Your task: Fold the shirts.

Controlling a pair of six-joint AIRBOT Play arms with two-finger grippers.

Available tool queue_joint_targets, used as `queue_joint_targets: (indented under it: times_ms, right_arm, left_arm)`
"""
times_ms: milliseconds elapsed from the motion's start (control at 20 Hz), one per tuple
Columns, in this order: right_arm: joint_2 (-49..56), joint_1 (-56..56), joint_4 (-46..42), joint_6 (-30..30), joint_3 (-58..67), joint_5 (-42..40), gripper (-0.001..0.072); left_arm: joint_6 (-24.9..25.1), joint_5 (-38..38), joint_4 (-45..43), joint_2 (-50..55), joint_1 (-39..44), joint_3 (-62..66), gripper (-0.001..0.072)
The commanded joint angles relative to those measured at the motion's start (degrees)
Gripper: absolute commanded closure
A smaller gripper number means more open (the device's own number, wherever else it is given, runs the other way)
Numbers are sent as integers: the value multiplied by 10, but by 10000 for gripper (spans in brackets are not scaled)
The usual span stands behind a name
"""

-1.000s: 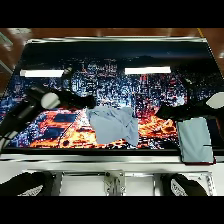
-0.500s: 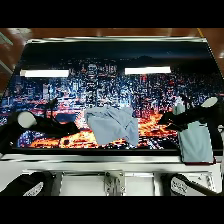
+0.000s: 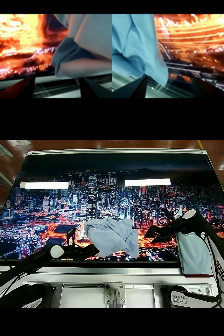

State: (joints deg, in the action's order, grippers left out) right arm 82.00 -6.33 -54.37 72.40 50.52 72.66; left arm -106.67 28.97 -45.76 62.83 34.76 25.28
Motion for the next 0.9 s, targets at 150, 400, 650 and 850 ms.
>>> queue_joint_targets:
  times_ms: [150, 400, 650, 850]
  right_arm:
    - [12, 66, 3, 27, 0, -63, 37]
    - [69, 103, 54, 41, 0, -62, 44]
    - [97, 146, 59, 38, 3, -75, 650]
    - [23, 117, 7, 16, 76, -32, 651]
  left_arm:
    - [-3, -132, 51, 93, 63, 56, 107]
    - [-5, -117, 46, 114, 58, 84, 632]
    - [70, -76, 39, 65, 37, 85, 668]
    - [115, -24, -57, -88, -45, 112, 669]
